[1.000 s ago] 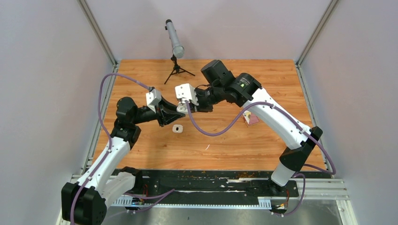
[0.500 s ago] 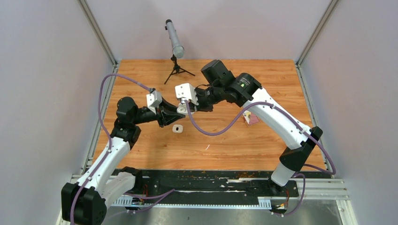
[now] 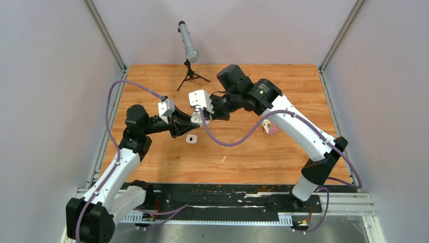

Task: Insert the wireless bluetooth earbuds into the charging case
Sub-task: Adjust the earbud with the charging case, then close the charging case.

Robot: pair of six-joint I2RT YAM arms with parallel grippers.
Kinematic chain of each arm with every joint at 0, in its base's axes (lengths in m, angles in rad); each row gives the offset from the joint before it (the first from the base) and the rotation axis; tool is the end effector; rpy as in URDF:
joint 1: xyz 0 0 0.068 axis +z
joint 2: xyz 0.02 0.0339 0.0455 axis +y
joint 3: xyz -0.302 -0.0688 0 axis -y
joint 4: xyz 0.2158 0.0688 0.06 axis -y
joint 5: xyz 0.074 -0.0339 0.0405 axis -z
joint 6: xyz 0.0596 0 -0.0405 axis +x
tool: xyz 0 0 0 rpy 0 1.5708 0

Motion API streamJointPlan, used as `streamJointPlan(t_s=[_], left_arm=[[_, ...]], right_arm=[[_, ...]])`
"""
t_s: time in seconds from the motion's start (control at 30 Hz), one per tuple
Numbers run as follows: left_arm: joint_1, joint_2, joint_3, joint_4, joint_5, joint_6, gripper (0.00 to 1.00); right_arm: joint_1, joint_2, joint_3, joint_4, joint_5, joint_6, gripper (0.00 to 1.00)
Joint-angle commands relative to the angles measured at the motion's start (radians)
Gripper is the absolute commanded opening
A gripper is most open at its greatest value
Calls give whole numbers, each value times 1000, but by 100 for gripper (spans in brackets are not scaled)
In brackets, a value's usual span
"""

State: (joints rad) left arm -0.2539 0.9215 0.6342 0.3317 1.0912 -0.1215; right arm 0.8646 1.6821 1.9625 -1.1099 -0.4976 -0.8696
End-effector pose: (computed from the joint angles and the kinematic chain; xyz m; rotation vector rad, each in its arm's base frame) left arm 0.1443 -0.0921 0.3549 0.9824 1.3426 -1.1117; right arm 0.1923 0.2693 0.4378 -1.9321 1.3369 0.5918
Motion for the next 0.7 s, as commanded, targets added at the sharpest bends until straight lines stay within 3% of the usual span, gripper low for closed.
streamJointPlan(t_s=[0.0, 0.33, 0.4, 0.47, 0.5, 0.67], left_arm=[[-4, -23, 9, 36, 21, 1, 0], [-2, -11, 17, -29, -14, 33, 0], [-3, -8, 18, -26, -8, 33, 0], [-3, -7, 18, -21, 1, 33, 0], [-4, -7, 20, -22, 4, 34, 0], [-4, -5, 47, -95, 26, 99, 0]], right_arm=[[3, 7, 23, 18, -2, -17, 4], [3, -80, 76, -30, -24, -10, 31], [1, -105, 25, -1, -2, -9, 45], [-2, -120, -37, 44, 26, 10, 83], [-5, -116, -62, 62, 32, 27, 96], [-13, 1, -9, 16, -3, 77, 100]])
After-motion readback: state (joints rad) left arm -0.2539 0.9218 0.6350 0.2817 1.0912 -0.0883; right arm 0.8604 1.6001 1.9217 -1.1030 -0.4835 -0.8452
